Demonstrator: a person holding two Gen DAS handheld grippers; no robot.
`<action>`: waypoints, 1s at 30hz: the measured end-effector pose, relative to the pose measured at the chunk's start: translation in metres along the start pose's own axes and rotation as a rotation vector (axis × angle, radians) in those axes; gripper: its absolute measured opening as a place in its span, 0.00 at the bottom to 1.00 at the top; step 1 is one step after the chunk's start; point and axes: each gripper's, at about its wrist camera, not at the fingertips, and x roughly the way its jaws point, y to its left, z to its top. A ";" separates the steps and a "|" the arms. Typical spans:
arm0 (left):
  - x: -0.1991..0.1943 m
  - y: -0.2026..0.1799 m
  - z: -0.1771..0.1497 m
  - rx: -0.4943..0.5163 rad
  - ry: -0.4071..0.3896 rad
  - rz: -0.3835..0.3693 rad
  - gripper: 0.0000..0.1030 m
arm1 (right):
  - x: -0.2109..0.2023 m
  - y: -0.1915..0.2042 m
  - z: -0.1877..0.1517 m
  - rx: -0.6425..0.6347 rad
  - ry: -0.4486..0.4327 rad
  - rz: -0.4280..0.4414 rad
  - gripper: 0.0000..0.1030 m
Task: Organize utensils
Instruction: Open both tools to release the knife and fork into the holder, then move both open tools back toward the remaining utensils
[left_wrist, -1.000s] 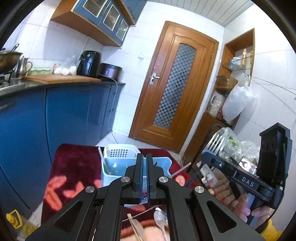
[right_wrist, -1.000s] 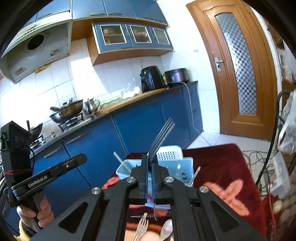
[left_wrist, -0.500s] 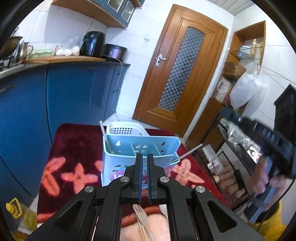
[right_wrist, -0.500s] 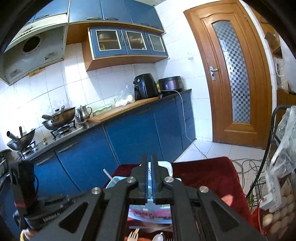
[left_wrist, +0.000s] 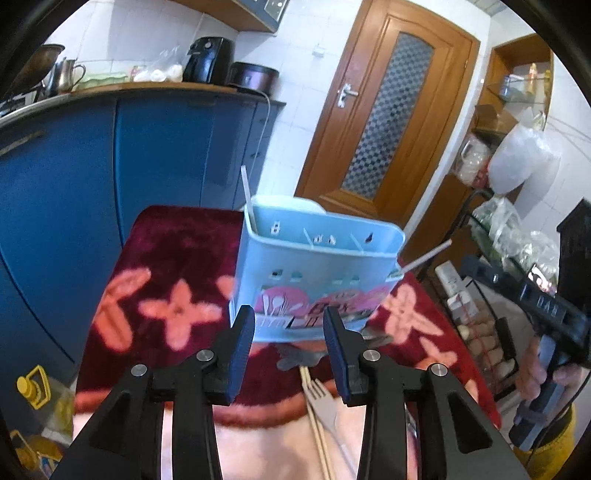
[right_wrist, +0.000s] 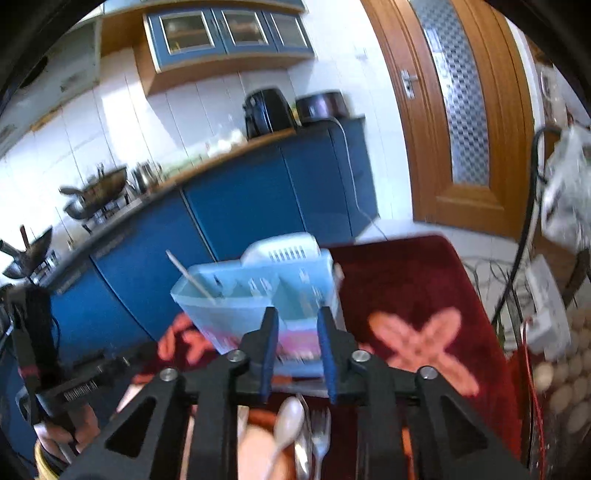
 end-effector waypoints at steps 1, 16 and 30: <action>0.002 0.000 -0.002 0.001 0.009 0.000 0.38 | 0.002 -0.002 -0.006 0.001 0.019 -0.003 0.34; 0.034 -0.007 -0.049 0.032 0.184 0.003 0.39 | 0.019 -0.015 -0.083 0.012 0.226 -0.044 0.54; 0.063 -0.018 -0.080 0.070 0.321 0.012 0.38 | 0.015 -0.028 -0.110 0.057 0.241 -0.069 0.58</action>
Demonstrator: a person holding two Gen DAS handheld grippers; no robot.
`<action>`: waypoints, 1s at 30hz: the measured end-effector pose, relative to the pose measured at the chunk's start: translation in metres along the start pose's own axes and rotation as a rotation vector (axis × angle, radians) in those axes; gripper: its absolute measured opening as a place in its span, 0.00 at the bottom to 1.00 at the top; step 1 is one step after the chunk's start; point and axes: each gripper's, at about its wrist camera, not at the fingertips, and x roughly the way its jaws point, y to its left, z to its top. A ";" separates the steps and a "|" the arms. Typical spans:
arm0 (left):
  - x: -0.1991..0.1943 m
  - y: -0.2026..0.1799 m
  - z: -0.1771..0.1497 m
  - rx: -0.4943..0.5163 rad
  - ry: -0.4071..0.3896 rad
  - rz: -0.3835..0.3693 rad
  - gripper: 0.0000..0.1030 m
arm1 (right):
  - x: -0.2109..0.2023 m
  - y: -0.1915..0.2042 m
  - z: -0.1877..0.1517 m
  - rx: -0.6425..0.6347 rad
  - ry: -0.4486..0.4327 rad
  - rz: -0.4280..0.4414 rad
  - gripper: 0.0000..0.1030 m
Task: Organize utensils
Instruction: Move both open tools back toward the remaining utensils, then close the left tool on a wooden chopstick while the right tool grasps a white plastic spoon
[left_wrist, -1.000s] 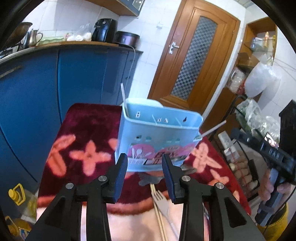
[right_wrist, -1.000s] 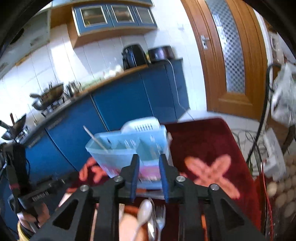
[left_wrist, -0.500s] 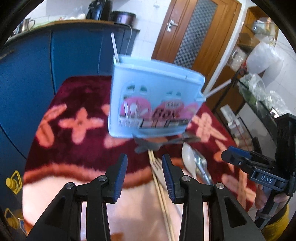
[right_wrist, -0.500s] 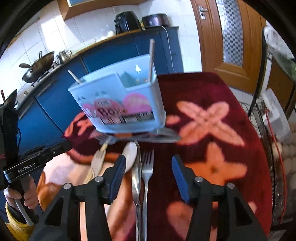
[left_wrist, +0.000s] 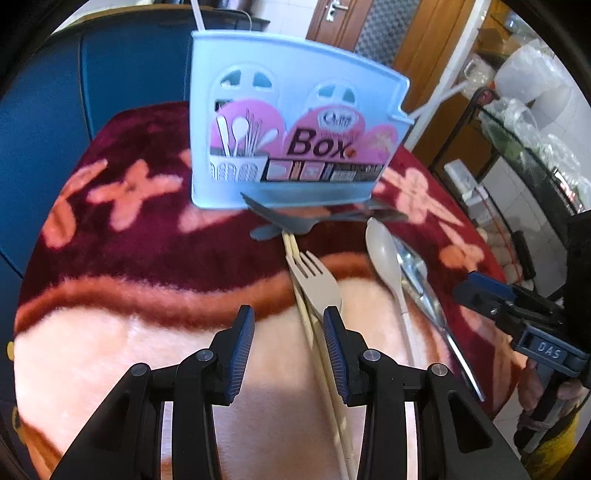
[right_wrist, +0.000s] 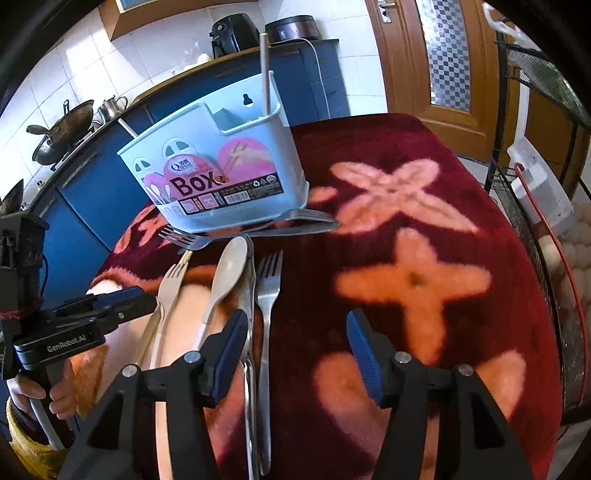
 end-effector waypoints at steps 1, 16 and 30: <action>0.002 -0.001 0.000 0.004 0.005 0.006 0.38 | 0.000 -0.001 -0.001 0.000 -0.001 0.001 0.58; 0.006 -0.002 0.002 0.014 0.005 0.038 0.39 | 0.001 -0.001 -0.008 -0.025 -0.016 0.000 0.58; -0.010 0.007 -0.006 -0.009 -0.008 0.045 0.39 | 0.000 -0.005 -0.010 -0.019 -0.018 0.007 0.58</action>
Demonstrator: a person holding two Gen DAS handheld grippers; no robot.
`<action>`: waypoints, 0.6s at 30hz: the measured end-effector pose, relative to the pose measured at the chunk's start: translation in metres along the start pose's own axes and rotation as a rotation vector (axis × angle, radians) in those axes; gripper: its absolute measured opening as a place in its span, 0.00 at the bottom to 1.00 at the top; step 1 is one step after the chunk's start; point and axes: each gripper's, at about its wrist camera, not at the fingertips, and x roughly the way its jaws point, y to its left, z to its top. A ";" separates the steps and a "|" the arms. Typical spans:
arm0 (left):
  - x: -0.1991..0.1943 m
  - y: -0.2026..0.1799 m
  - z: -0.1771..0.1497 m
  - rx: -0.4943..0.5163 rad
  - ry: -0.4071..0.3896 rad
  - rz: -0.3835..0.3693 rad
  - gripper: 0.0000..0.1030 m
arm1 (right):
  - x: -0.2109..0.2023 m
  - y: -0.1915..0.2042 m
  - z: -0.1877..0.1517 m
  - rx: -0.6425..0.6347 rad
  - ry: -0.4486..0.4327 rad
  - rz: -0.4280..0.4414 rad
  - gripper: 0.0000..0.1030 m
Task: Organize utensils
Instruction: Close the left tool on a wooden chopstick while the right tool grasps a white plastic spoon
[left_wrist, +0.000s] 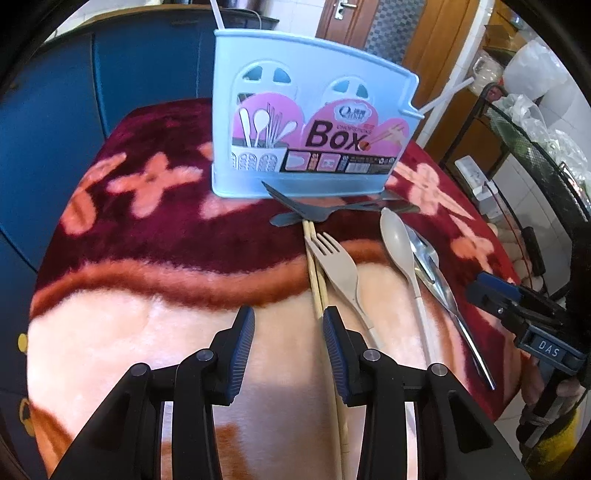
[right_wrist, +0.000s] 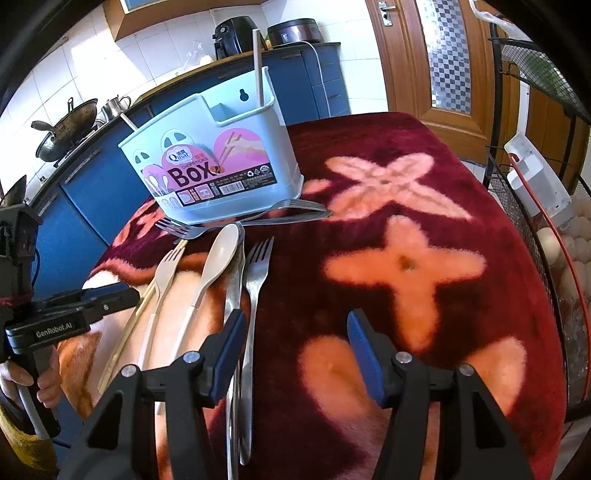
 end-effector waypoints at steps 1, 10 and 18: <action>-0.001 0.001 0.001 0.001 -0.005 0.007 0.39 | 0.000 0.000 0.000 0.000 0.000 0.001 0.58; 0.009 -0.012 0.005 0.092 0.022 0.069 0.39 | -0.002 -0.005 -0.005 0.000 -0.007 0.009 0.58; 0.021 -0.026 0.010 0.179 0.052 0.200 0.40 | -0.002 -0.008 -0.003 -0.021 -0.015 0.051 0.58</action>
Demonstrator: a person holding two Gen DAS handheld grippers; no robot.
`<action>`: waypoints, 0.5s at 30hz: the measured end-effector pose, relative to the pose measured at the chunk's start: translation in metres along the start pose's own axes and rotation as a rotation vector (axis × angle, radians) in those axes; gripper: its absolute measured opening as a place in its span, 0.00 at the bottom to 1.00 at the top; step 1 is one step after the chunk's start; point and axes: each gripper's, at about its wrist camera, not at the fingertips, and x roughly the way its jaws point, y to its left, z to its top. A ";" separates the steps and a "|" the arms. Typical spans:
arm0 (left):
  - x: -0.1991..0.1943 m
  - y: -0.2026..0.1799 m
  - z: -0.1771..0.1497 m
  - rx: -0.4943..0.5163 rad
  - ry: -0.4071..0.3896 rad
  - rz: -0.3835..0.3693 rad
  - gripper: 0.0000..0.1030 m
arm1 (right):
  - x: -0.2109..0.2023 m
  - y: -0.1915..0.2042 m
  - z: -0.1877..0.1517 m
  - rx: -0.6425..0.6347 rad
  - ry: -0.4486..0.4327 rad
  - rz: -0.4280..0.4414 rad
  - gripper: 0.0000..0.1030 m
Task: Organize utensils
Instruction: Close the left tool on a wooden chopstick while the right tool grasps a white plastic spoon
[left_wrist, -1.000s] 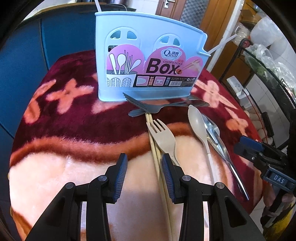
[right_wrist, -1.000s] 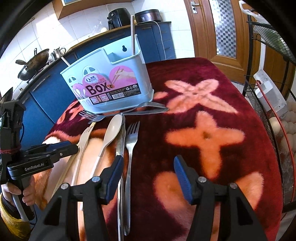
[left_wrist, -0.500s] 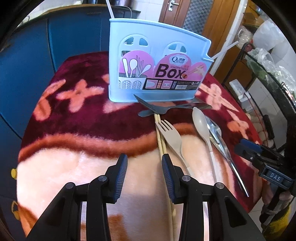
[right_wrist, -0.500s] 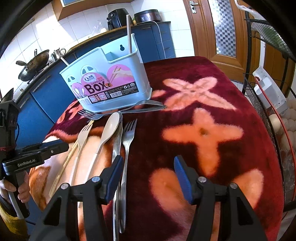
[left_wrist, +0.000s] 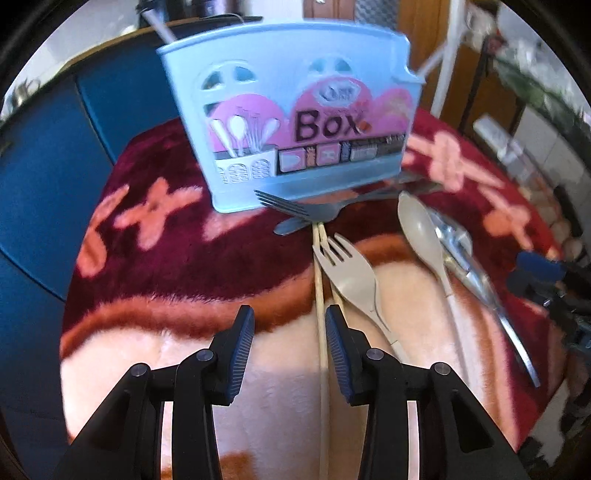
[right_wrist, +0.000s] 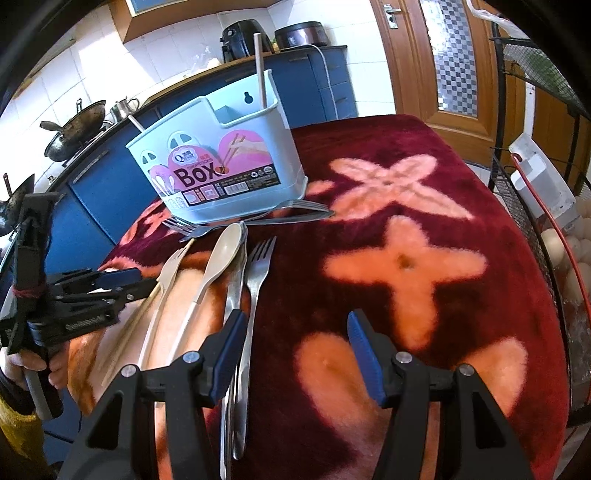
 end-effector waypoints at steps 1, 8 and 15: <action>0.003 -0.006 0.001 0.024 0.010 0.027 0.41 | 0.000 -0.001 0.000 -0.004 -0.001 0.012 0.59; 0.008 -0.021 0.015 0.065 0.024 0.047 0.08 | 0.000 -0.010 0.001 -0.002 0.005 0.076 0.60; -0.002 -0.016 0.004 -0.022 0.006 0.036 0.04 | -0.001 -0.014 0.003 -0.014 0.009 0.115 0.60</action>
